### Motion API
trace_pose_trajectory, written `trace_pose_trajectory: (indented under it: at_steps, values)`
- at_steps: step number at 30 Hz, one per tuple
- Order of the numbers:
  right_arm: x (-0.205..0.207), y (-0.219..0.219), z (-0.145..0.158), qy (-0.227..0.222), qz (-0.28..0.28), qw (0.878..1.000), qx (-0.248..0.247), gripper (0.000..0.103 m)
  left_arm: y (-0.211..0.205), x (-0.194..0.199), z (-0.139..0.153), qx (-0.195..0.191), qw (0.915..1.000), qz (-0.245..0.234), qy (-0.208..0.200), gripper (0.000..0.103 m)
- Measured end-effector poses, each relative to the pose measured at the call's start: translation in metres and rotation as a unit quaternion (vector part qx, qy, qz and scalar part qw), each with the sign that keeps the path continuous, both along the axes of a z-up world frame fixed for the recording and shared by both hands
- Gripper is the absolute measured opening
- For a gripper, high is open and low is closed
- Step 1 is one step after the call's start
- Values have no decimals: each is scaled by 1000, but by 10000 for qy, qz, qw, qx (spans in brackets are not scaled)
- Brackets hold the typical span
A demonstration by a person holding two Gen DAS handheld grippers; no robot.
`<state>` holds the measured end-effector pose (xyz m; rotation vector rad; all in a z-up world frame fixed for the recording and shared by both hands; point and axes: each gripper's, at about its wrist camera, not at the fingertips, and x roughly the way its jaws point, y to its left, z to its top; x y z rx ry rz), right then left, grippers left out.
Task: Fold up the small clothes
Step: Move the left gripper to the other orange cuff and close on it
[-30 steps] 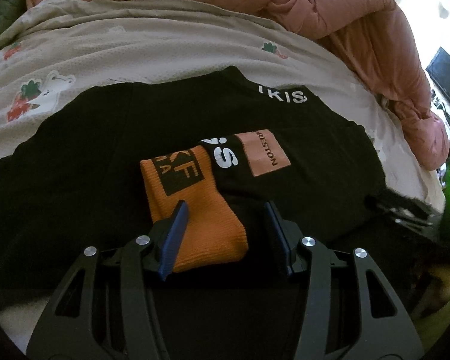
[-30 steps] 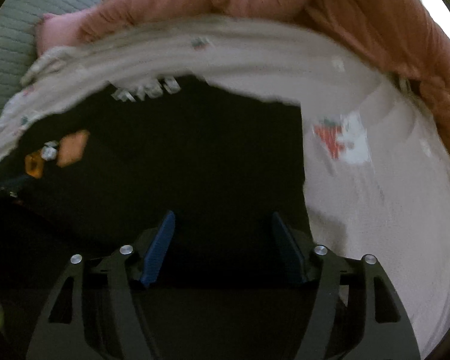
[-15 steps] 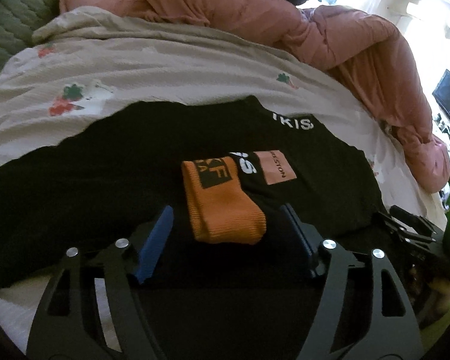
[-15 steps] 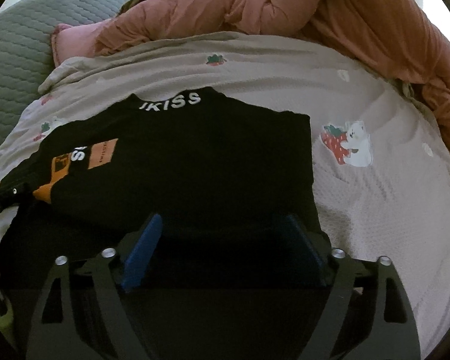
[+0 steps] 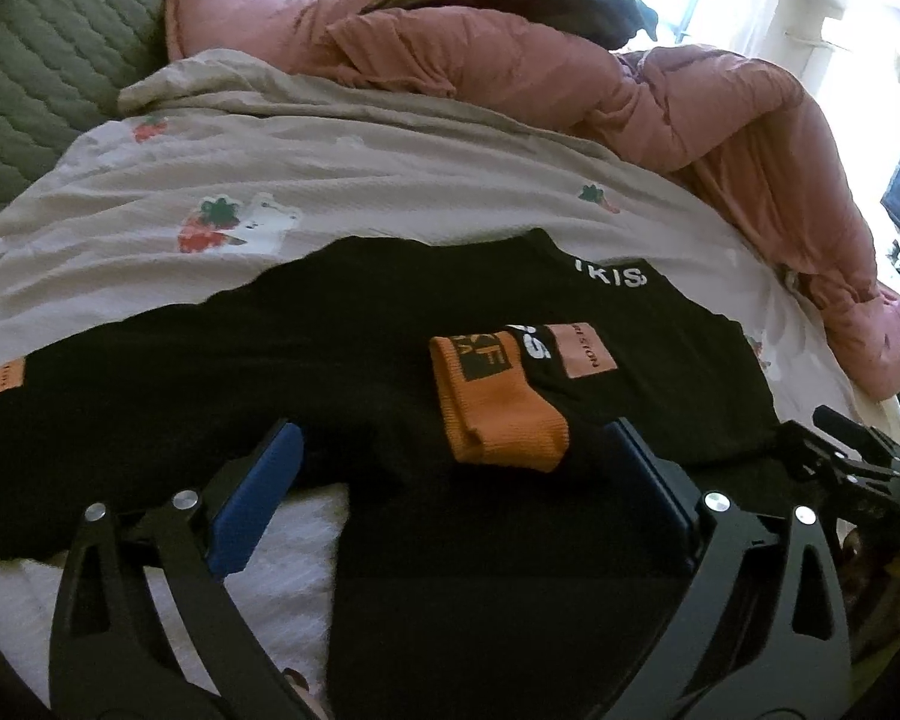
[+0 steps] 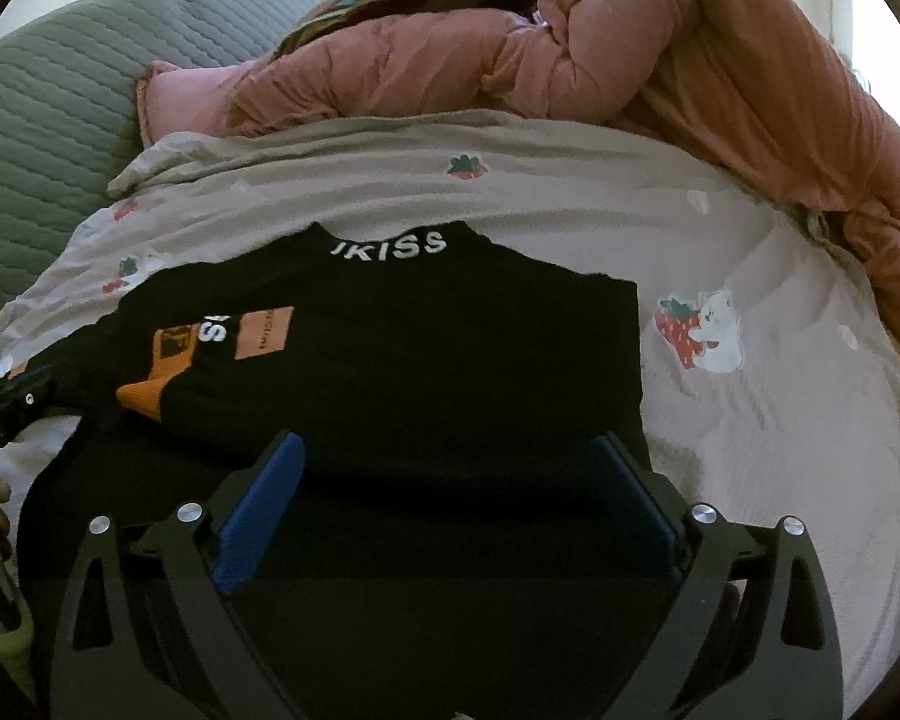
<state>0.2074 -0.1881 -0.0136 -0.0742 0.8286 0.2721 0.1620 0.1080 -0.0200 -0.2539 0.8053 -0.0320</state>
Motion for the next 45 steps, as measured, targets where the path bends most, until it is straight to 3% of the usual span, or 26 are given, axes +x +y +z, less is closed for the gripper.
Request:
trace_pose_trajectory:
  at_steps: [20, 32, 45]
  values:
    - [-27, 55, 32, -336, 694, 9969, 166, 96, 61, -53, 21, 46, 9967, 800, -89, 93]
    - [-40, 103, 46, -433, 1206, 9916, 189, 96, 122, -89, 28, -13, 9873, 1585, -60, 93]
    - [-47, 158, 50, -469, 1734, 9836, 145, 96, 162, -120, 20, -181, 9784, 2054, 140, 93]
